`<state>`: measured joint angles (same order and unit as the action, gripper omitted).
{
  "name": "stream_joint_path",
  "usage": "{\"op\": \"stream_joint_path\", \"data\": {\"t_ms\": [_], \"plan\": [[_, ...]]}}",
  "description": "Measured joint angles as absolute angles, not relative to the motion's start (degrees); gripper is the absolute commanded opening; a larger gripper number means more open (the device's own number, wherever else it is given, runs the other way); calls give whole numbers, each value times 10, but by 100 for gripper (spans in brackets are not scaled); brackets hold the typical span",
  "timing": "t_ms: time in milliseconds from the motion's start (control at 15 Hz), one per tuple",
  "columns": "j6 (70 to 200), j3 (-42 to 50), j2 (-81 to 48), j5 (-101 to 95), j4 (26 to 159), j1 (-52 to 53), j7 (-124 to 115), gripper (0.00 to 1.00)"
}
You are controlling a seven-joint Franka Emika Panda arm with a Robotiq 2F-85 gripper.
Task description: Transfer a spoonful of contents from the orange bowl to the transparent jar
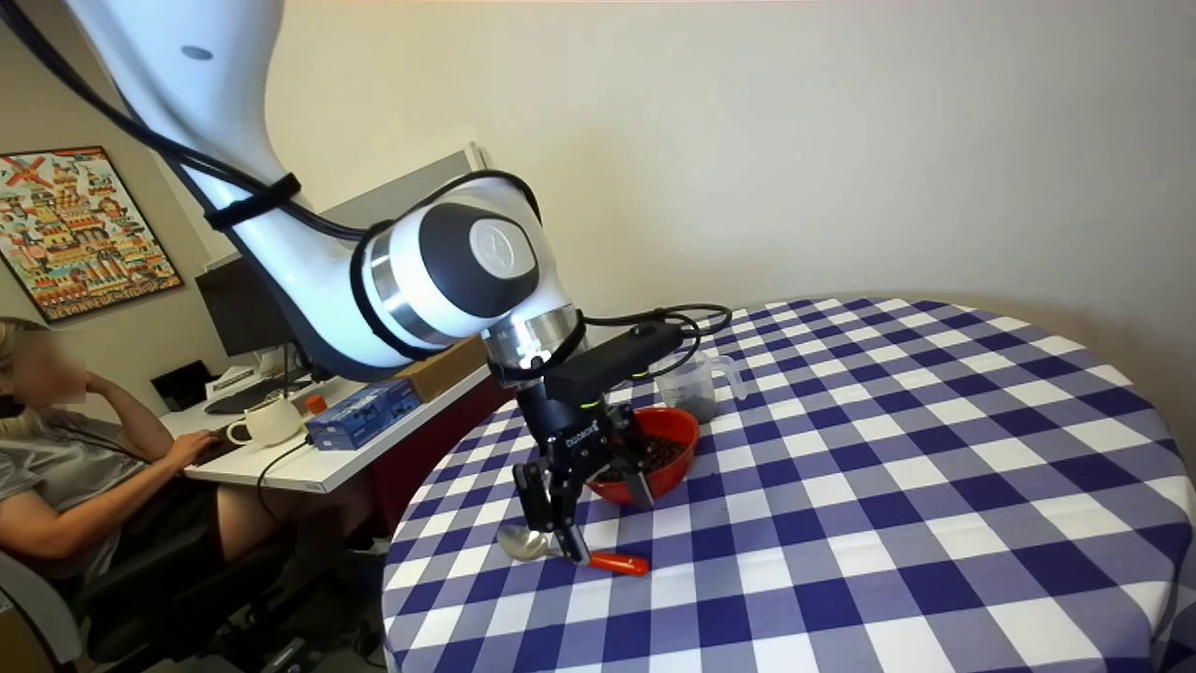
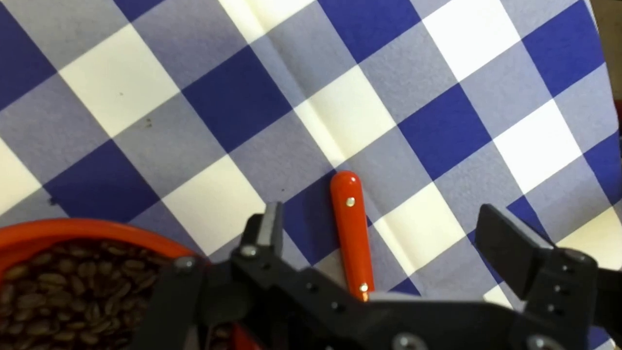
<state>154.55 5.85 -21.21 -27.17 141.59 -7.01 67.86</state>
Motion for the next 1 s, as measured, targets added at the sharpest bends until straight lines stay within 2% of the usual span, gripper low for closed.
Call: {"op": "stream_joint_path", "data": {"t_ms": [733,867,933,1000], "plan": [[1587,58,-247,-272,1413,-66,664,99],[1592,58,-253,-272,1412,-65,663,74],[1593,58,-254,-272,1411,-65,662,73],[1594,58,-255,-272,1409,-65,662,64]]}}
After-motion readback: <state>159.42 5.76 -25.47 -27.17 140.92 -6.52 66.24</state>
